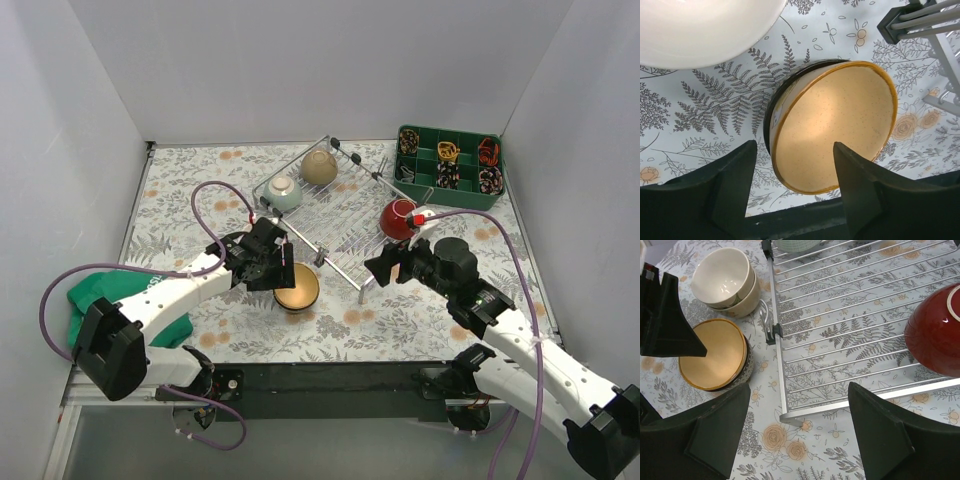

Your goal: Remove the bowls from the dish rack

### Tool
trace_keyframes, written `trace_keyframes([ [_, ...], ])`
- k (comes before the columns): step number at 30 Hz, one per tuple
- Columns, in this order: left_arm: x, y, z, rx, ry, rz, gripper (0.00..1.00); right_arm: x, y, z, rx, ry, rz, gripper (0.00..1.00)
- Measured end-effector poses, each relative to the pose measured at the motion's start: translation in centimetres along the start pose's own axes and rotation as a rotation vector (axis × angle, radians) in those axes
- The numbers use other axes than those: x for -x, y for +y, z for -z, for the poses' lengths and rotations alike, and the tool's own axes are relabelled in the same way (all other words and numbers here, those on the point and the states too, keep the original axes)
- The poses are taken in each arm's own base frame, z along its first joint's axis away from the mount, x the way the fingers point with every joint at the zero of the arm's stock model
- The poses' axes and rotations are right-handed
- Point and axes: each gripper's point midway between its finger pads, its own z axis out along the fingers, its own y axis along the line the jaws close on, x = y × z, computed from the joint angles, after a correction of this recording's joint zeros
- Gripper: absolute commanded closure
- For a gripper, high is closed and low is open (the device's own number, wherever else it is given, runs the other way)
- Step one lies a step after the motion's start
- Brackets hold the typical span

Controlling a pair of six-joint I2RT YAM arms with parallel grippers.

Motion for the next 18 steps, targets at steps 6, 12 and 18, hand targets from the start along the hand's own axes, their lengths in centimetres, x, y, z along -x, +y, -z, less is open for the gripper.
trace_keyframes([
  [6, 1.3, -0.5, 1.2, -0.020, -0.053, 0.001, 0.11, -1.1, -1.0, -0.6, -0.039, 0.068, 0.039, 0.12],
  [12, 3.2, -0.6, 3.0, -0.047, -0.151, -0.002, 0.02, -0.8, -2.4, -1.3, -0.118, 0.128, 0.098, 0.10],
  [18, 7.3, 0.4, 4.5, -0.058, -0.303, 0.015, 0.02, -0.2, -5.2, -3.2, -0.259, 0.186, 0.164, 0.07],
])
